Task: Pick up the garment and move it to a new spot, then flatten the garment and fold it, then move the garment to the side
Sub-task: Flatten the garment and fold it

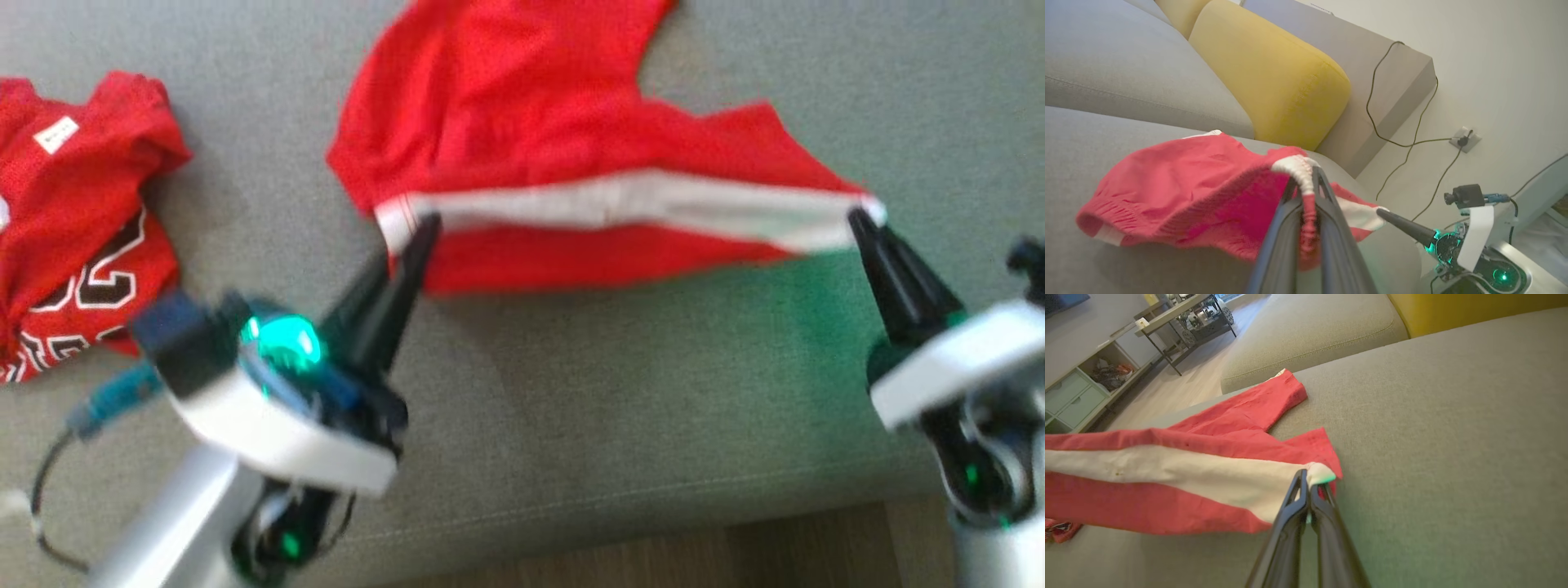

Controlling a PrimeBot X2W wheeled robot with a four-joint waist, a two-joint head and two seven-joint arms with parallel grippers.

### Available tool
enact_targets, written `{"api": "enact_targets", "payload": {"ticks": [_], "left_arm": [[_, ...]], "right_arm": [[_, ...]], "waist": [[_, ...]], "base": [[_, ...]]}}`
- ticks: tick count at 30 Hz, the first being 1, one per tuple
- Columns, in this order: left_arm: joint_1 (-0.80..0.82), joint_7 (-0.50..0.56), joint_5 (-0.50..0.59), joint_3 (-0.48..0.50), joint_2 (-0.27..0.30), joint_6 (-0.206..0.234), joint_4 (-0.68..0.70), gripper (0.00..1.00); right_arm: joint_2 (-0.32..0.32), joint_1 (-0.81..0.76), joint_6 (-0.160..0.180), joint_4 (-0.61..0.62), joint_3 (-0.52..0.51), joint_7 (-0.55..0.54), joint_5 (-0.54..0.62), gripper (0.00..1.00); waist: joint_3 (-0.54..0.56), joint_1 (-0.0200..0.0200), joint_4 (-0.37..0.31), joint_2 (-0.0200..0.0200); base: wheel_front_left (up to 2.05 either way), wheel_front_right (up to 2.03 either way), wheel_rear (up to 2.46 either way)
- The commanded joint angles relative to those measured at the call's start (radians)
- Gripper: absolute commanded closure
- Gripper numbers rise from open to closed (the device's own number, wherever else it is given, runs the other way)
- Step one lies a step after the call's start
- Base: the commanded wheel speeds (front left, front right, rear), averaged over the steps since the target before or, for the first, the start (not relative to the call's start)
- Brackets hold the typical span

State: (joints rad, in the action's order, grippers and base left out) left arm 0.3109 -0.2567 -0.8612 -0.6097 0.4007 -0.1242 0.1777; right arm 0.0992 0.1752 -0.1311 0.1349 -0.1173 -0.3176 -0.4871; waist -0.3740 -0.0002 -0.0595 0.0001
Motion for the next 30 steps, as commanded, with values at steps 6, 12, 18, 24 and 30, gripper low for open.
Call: {"api": "enact_targets", "payload": {"ticks": [6, 12, 18, 24, 30], "left_arm": [[-0.101, -0.005, 0.018, 0.053, 0.033, -0.006, 0.083, 1.00], [-0.119, -0.005, -0.043, 0.079, -0.011, -0.006, 0.089, 1.00], [-0.048, -0.005, -0.159, 0.044, -0.073, -0.006, 0.004, 1.00], [0.051, -0.005, -0.318, 0.049, -0.177, -0.006, -0.137, 1.00], [0.141, -0.005, -0.409, 0.083, -0.256, -0.006, -0.256, 1.00]], "right_arm": [[0.027, -0.126, 0.000, 0.170, -0.039, 0.026, -0.084, 1.00], [0.039, -0.113, 0.000, 0.209, -0.077, 0.074, -0.081, 1.00], [0.051, 0.059, 0.000, 0.113, -0.058, 0.071, 0.016, 1.00], [0.075, 0.318, 0.000, -0.079, -0.010, 0.033, 0.150, 1.00], [0.127, 0.562, 0.000, -0.287, 0.087, 0.025, 0.223, 1.00]], "waist": [[0.034, 0.0002, 0.023, -0.0001], [0.031, 0.0002, 0.055, -0.0001], [0.005, 0.0002, 0.092, -0.0001], [-0.037, 0.0002, 0.139, -0.0001], [-0.084, 0.0002, 0.187, -0.0001]], "base": [[0.00, 0.00, 0.00], [0.00, 0.00, 0.00], [0.00, 0.00, 0.00], [0.00, 0.00, 0.00], [0.00, 0.00, 0.00]]}}
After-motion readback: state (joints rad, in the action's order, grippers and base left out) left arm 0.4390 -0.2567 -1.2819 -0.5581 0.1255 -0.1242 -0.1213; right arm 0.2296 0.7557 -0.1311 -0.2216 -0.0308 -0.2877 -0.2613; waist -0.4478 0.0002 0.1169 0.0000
